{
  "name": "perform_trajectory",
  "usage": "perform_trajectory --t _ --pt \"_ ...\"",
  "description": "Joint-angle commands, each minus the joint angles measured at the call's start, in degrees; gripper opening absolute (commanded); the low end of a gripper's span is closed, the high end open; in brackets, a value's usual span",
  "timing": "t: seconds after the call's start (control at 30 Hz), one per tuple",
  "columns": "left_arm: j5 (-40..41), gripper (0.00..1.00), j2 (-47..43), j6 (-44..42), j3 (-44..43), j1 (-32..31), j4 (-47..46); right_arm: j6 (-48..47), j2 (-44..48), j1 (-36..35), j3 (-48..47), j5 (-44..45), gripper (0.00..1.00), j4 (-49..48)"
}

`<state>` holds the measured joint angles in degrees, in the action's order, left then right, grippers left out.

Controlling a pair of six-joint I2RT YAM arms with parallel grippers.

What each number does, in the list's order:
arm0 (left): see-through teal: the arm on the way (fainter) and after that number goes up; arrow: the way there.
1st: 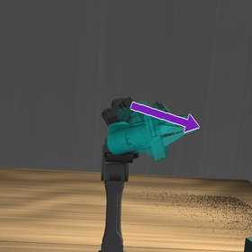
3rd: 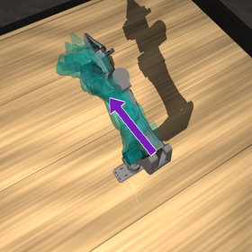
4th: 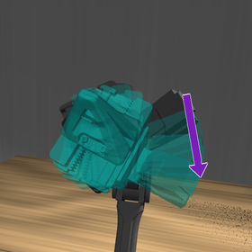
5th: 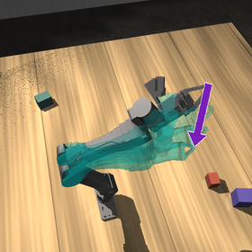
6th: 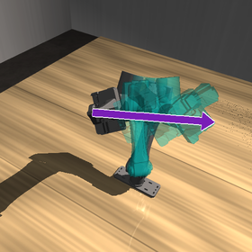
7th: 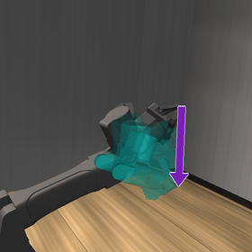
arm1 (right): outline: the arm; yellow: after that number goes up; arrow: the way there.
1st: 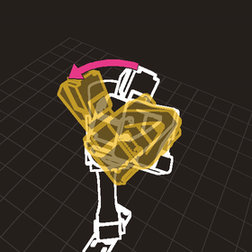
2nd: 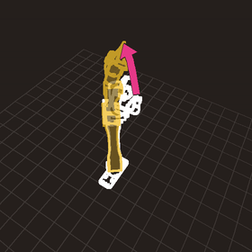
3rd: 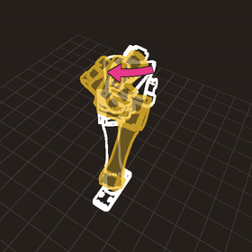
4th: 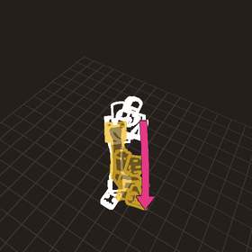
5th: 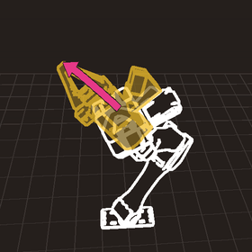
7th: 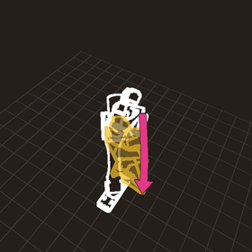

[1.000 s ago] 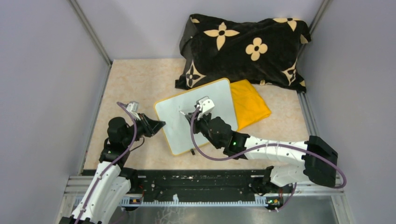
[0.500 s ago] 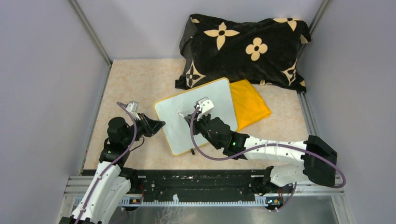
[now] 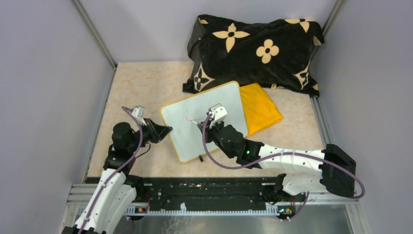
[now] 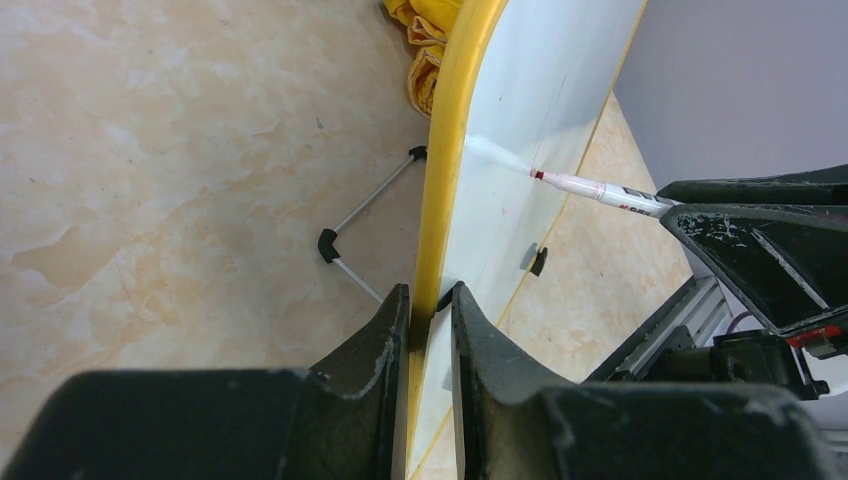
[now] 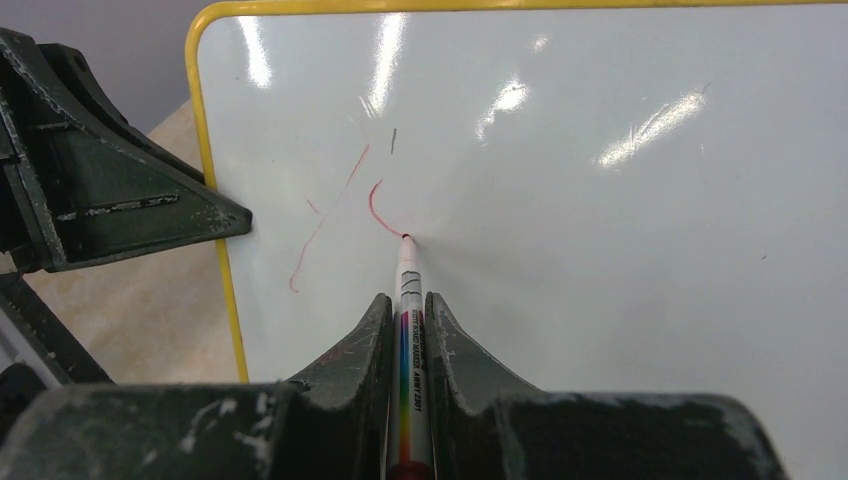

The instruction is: Write a sentence on the whiteboard

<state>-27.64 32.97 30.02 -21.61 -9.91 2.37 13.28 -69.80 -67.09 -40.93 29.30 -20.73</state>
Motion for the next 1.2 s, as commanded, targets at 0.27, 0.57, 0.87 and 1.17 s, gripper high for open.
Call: perform_trajectory --t 0.27,0.57,0.87,1.17 --pt "-0.4 0.0 -0.9 -0.4 0.2 0.2 -0.9 -3.0 -1.3 0.7 -4.1 3.0 0.0 -0.2" --pt "-0.6 0.0 -1.0 -0.3 0.3 0.2 -1.3 -3.7 -2.8 0.8 -5.8 2.5 0.0 -1.5" --pt "-0.8 0.0 -0.9 -0.2 0.5 0.2 -1.4 -4.0 -4.1 0.8 -6.9 1.1 0.0 -2.3" --pt "-1.0 0.0 -1.0 -0.2 0.6 0.2 -1.6 -3.5 -4.7 0.8 -7.1 -0.8 0.0 -3.1"
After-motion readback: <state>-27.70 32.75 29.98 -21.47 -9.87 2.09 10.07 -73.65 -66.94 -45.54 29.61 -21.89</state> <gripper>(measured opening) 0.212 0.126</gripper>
